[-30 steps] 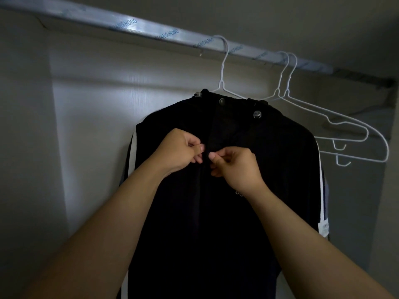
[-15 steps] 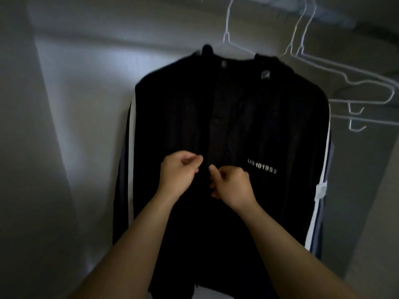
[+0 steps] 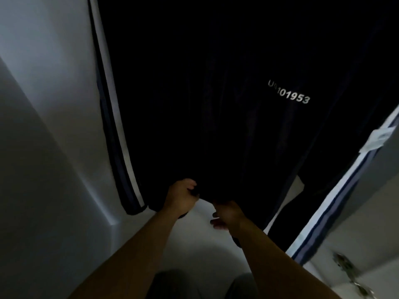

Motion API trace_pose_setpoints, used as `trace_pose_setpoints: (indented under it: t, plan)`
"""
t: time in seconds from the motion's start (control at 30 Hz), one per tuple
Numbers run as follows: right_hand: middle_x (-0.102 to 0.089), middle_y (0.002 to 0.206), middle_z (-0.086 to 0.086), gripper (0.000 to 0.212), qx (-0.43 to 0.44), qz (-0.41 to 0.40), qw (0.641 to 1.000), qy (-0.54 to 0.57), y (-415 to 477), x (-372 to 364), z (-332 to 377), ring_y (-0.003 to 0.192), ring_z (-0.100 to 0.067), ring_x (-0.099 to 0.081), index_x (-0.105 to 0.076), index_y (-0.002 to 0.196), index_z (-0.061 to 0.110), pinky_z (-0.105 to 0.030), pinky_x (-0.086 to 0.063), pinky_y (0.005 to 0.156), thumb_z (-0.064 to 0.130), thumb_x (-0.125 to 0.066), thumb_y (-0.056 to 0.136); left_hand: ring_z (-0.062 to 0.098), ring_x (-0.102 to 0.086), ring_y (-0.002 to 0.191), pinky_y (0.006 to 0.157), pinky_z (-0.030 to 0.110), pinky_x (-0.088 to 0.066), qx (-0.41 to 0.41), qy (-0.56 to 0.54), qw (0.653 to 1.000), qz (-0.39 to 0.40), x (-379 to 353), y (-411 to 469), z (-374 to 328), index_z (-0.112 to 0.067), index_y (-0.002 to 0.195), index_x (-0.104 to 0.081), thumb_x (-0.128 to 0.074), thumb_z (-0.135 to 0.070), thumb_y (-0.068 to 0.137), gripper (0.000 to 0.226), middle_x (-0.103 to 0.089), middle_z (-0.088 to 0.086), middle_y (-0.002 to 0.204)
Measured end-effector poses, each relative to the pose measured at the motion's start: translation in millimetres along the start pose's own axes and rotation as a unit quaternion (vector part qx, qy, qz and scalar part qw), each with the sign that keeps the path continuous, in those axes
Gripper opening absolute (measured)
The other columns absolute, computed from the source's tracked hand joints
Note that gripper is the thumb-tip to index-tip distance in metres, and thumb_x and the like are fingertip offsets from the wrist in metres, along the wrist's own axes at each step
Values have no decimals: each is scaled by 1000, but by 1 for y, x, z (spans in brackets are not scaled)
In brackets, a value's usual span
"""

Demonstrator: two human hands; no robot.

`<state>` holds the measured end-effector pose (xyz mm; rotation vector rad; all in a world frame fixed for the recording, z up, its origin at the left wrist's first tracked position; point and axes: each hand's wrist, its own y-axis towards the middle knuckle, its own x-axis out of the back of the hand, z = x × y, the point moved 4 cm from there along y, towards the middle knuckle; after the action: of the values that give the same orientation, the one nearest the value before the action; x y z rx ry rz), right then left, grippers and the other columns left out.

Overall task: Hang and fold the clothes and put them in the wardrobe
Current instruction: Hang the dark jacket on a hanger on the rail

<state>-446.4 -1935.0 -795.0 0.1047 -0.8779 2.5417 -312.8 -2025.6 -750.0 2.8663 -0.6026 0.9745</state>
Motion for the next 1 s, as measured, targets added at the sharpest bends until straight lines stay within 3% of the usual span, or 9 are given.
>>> trace_pose_setpoints:
  t: [0.13, 0.2, 0.27, 0.33, 0.43, 0.53, 0.67, 0.73, 1.0]
  plan:
    - [-54, 119, -18, 31, -80, 67, 976, 193, 17, -16, -21, 105, -36, -62, -44, 125, 10, -42, -55, 81, 30, -55, 104, 32, -59, 121, 106, 43, -47, 36, -32, 999, 13, -22, 10, 28, 2, 128, -59, -74, -1, 87, 43, -64, 17, 125]
    - [-47, 131, -24, 30, -120, 100, 941, 299, 29, -23, -30, 117, -43, -55, -42, 124, 8, -49, -50, 94, 21, -58, 102, 20, -62, 108, 94, 32, -50, 36, 12, 999, -7, -28, 17, 37, -12, 122, -63, -73, -11, 90, 34, -66, 2, 114]
    - [-41, 142, -25, 32, -119, 104, 920, 357, 43, -30, -38, 128, -45, -48, -45, 130, 6, -52, -45, 102, 12, -58, 101, 14, -57, 88, 79, 26, -47, 37, -16, 999, -20, -32, 24, 43, -16, 100, -62, -59, -11, 97, 7, -59, -4, 92]
    - [-36, 151, -19, 41, -99, 94, 913, 383, 56, -36, -42, 136, -42, -43, -45, 139, 5, -51, -42, 105, 9, -57, 99, 19, -50, 77, 75, 32, -43, 71, -116, 986, -92, -33, 26, 43, -7, 80, -51, -38, -4, 103, 26, -52, 5, 77]
    - [-39, 155, -13, 19, -57, 86, 893, 439, 74, -42, -41, 141, -38, -38, -56, 120, 12, -51, -37, 109, 12, -44, 105, 17, -52, 72, 77, 33, -46, 152, -223, 962, -49, -39, 34, 51, -12, 78, -54, -42, -16, 106, 31, -60, 0, 66]
    - [-40, 155, -11, 23, -44, 76, 873, 480, 83, -41, -37, 144, -36, -35, -56, 114, 14, -49, -32, 113, 19, -34, 108, 21, -61, 90, 96, 39, -52, 259, -238, 936, -23, -48, 36, 68, -14, 98, -64, -66, -25, 97, 12, -65, 4, 97]
    - [-51, 144, -7, 29, -33, 87, 854, 511, 84, -38, -36, 140, -32, -41, -59, 117, 14, -48, -33, 113, 26, -33, 108, 28, -51, 125, 108, 47, -42, 234, -469, 852, -6, -65, 30, 75, -12, 139, -47, -44, -24, 106, 36, -59, 4, 128]
    - [-59, 134, -5, 30, -34, 112, 851, 512, 84, -34, -37, 133, -30, -49, -61, 114, 13, -46, -39, 108, 26, -35, 107, 30, -51, 129, 112, 49, -39, 229, -518, 824, -11, -69, 33, 75, -10, 142, -48, -38, -19, 108, 36, -59, 7, 132]
    - [-62, 120, -1, 20, -98, 176, 877, 437, 66, -33, -48, 106, -17, -55, -65, 114, 12, -37, -40, 93, 19, -55, 98, 29, -49, 134, 119, 49, -25, 245, -498, 832, 9, -70, 14, 86, -17, 119, -63, -37, -25, 108, 29, -60, 7, 138]
